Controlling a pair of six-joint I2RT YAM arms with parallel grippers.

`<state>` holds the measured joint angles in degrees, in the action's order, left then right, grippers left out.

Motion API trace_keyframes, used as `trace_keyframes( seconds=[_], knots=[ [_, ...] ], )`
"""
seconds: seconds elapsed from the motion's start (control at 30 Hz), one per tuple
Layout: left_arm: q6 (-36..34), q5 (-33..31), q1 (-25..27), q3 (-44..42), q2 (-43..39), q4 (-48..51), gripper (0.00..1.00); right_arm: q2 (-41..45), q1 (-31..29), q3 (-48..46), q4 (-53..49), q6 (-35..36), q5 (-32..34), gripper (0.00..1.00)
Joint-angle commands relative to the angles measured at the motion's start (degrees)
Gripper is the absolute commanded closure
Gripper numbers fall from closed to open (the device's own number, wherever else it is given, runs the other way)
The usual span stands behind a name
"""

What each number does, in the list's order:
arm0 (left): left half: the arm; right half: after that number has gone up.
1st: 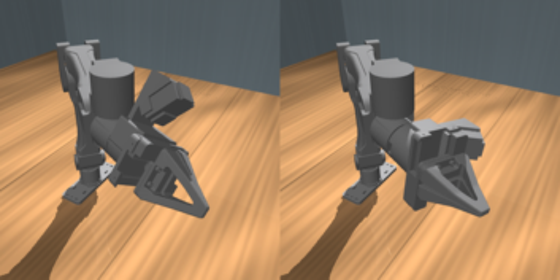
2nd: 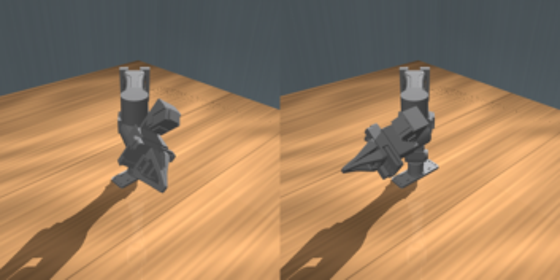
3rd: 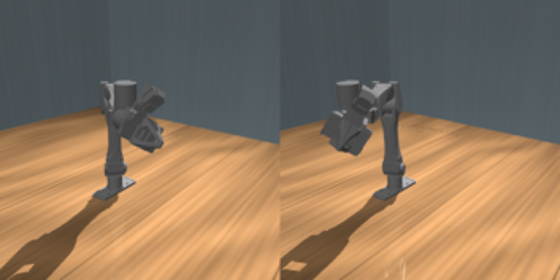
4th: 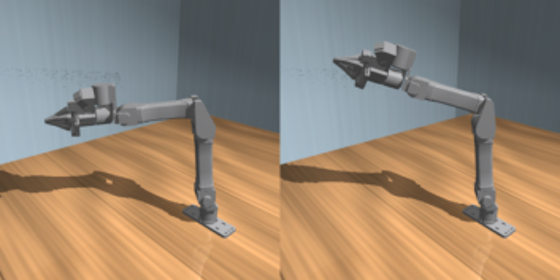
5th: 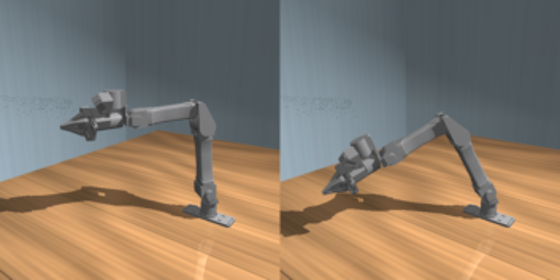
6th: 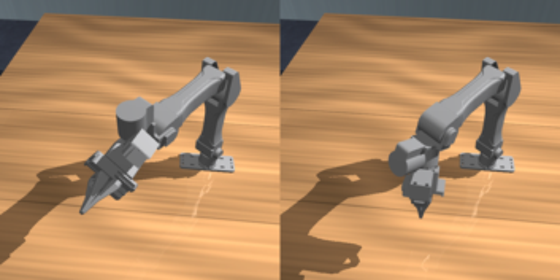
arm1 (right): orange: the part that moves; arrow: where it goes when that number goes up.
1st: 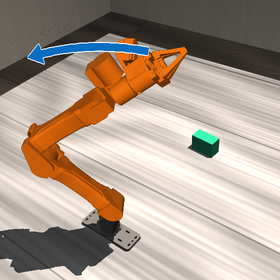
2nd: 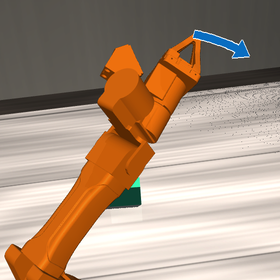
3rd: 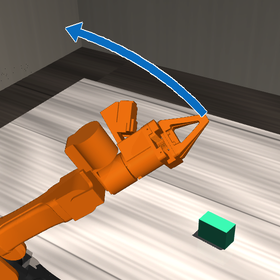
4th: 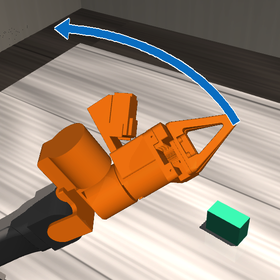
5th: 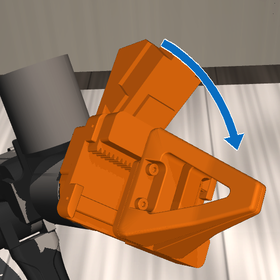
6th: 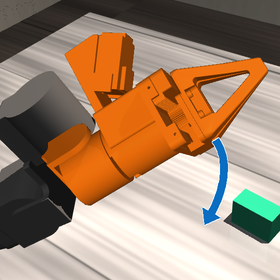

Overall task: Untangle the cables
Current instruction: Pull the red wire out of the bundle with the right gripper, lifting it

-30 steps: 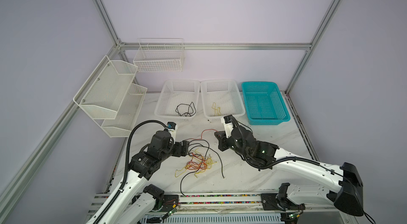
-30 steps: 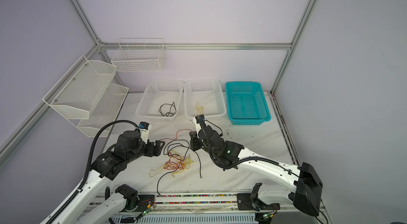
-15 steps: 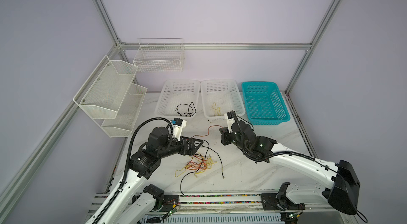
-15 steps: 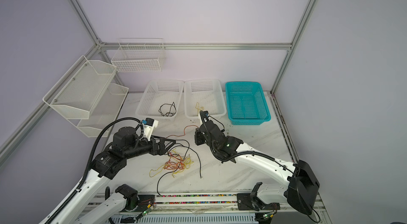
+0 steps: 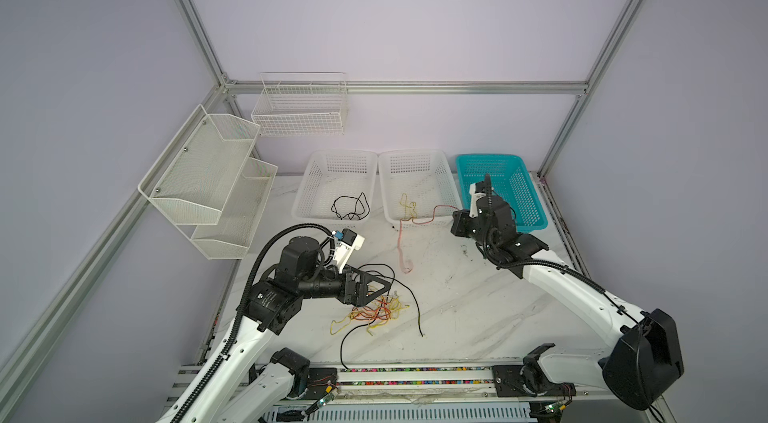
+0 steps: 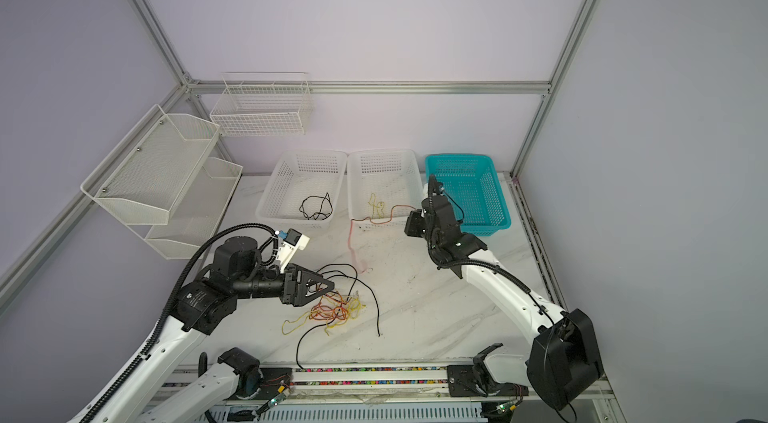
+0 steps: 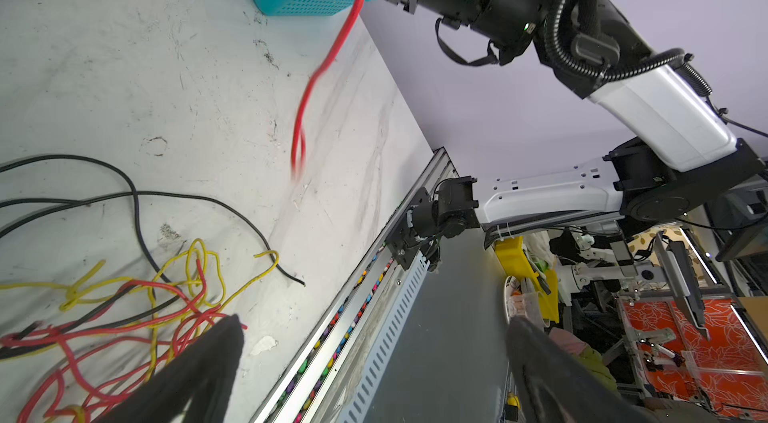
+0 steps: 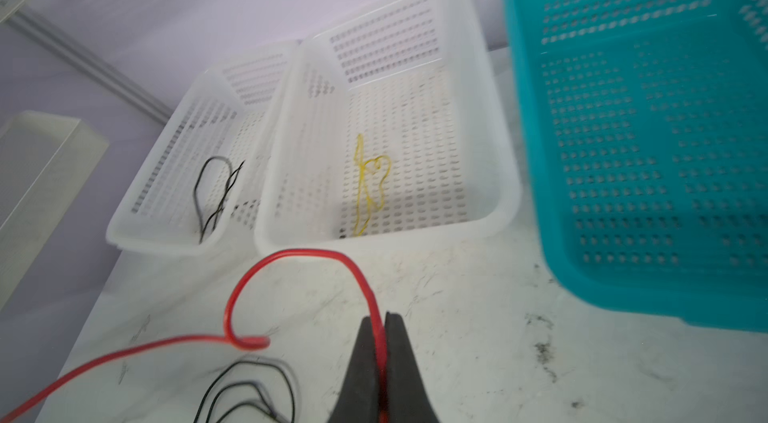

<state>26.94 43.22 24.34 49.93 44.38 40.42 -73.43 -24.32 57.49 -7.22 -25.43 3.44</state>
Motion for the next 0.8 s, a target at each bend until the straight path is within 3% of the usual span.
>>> trace_keyframes(
  seconds=[0.0, 0.07, 0.33, 0.57, 0.67, 0.77],
  knots=[
    [-5.8, -5.5, -0.8, 7.3, -1.1, 7.4, 0.01, 4.4, 8.6, 0.2, -0.9, -4.0, -3.5, 1.0],
    [-7.4, -9.3, -1.1, 7.4, -1.2, 8.9, 0.0, 5.8, 12.4, 0.5, -0.8, -5.7, -5.5, 1.0],
    [-9.0, -29.3, -1.9, 5.6, -1.9, 7.9, 0.0, 9.0, 13.0, 5.2, -1.8, -9.2, -0.1, 1.0],
    [-7.1, -46.6, -2.0, -5.2, -6.2, -0.4, 0.0, 10.3, 13.2, 10.8, -3.2, -13.1, 5.8, 1.0],
    [-6.7, -52.0, -2.1, -6.8, -6.9, -0.8, 0.0, 10.5, 13.3, 13.1, -4.2, -14.5, 10.4, 1.0],
    [-6.3, -53.4, -2.1, -7.4, -6.7, -1.0, 0.01, 10.4, 13.3, 14.9, -4.7, -16.2, 14.3, 1.0]
  ],
)
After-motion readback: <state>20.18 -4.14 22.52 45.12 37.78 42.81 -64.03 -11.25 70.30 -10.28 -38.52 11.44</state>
